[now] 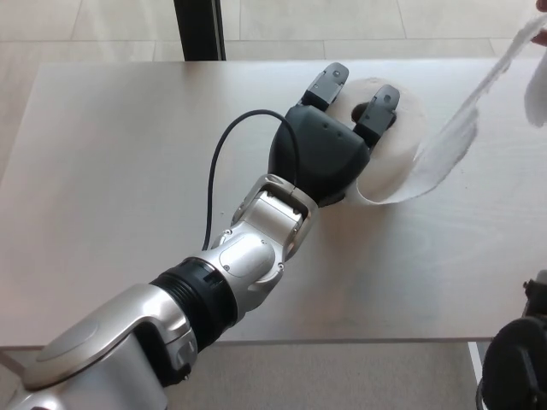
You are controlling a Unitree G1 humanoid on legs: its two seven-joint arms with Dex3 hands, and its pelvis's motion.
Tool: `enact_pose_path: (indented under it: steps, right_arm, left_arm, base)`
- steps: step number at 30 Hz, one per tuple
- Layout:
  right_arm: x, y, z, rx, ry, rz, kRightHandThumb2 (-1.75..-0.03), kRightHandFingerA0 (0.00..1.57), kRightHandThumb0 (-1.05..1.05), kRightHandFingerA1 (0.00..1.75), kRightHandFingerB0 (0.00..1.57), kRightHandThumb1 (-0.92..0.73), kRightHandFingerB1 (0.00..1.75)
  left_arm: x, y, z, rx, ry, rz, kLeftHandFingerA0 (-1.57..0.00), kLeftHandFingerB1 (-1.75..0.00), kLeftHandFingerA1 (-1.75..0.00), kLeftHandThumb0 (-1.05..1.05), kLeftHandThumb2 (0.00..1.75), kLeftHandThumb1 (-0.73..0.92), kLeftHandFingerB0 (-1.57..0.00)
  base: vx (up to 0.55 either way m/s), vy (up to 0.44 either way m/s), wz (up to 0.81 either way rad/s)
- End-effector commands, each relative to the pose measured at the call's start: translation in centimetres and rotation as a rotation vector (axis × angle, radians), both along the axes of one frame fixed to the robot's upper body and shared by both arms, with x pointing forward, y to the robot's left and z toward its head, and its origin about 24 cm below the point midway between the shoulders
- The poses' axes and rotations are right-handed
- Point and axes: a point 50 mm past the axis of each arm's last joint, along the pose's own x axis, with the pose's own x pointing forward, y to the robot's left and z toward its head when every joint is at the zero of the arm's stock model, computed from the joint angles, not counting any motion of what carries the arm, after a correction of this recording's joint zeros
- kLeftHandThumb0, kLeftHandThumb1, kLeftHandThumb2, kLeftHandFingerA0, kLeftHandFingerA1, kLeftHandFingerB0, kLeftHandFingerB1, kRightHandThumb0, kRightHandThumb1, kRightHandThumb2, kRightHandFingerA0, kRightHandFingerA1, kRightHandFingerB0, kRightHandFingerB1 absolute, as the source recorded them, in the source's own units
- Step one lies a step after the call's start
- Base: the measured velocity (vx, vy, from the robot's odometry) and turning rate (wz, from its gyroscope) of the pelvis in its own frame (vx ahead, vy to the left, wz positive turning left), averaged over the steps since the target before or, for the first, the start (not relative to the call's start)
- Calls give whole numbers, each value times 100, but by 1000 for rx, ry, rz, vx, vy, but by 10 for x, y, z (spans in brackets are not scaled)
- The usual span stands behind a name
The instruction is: A toilet paper roll is kept in the middle of the desk infront of the robot. The robot places its left hand on the top of the toilet paper roll to hold it still and uses its right hand to tear off a piece of toilet paper from it and hands the paper to a person
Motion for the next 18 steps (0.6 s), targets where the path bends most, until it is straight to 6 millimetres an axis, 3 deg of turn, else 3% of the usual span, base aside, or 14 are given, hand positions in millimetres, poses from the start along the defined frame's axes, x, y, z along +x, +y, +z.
enact_pose_path:
  steps: [1,3,4,5,6,7,8,9,10,11,12,16,17,18]
  right_arm:
    - [-42,-64,104,683,-364,-60,-70,99,-47,175,69,-92,170]
    - [-45,-72,121,699,-380,-58,-73,103,-51,175,71,-92,169]
    - [-49,-78,138,712,-378,-65,-104,133,-64,154,82,-68,124]
    - [-49,-79,138,715,-376,-64,-104,133,-64,154,82,-68,124]
    - [-53,-83,147,689,-381,-58,-101,136,-72,160,85,-67,131]
    - [-55,-86,152,672,-402,-43,-66,109,-52,175,63,-91,175]
    - [-57,-88,154,665,-429,-24,-66,109,-52,175,63,-91,175]
    - [-62,-91,160,690,-441,2,-109,136,-66,157,104,-73,139]
    - [-65,-93,164,699,-459,14,-110,136,-66,157,107,-73,140]
    - [-66,-94,166,688,-473,-1,-110,136,-66,157,107,-73,140]
    - [-70,-97,171,674,-490,-37,-75,107,-50,175,79,-92,169]
    - [-75,-101,179,610,-470,-105,-83,113,-42,175,85,-88,175]
    - [-76,-101,179,598,-465,-117,-96,116,-37,175,88,-83,175]
    - [-76,-101,179,595,-462,-122,-96,116,-37,175,88,-83,175]
  left_arm:
    - [-10,29,-39,136,91,13,0,-10,-2,-58,80,68,0]
    - [-11,29,-40,132,110,19,0,-10,-1,-57,80,67,0]
    - [-11,29,-41,142,101,20,0,-12,-3,-57,80,67,0]
    - [-11,29,-42,142,102,20,0,-12,-3,-57,80,67,0]
    - [-12,29,-42,143,99,17,0,-11,-2,-57,79,66,0]
    - [-12,30,-43,141,100,16,0,-12,-3,-57,81,66,0]
    - [-12,30,-43,139,103,16,0,-12,-3,-57,81,66,0]
    - [-12,30,-43,144,99,16,0,-12,-3,-58,81,67,0]
    - [-13,30,-44,147,94,15,0,-13,-3,-58,80,67,0]
    - [-13,30,-44,150,91,14,0,-13,-3,-58,80,67,0]
    - [-14,31,-46,156,93,16,0,-11,-1,-59,80,67,0]
    - [-16,31,-49,157,112,18,0,-11,-1,-57,82,67,0]
    - [-17,31,-49,150,110,15,0,-15,-3,-55,79,67,0]
    - [-17,31,-49,147,109,14,0,-15,-3,-55,79,67,0]
  base:
    - [0,0,0]
    - [0,0,0]
    - [0,0,0]
    - [0,0,0]
    - [0,0,0]
    - [0,0,0]
    - [0,0,0]
    - [0,0,0]
    - [0,0,0]
    - [0,0,0]
    - [0,0,0]
    - [0,0,0]
    - [0,0,0]
    - [0,0,0]
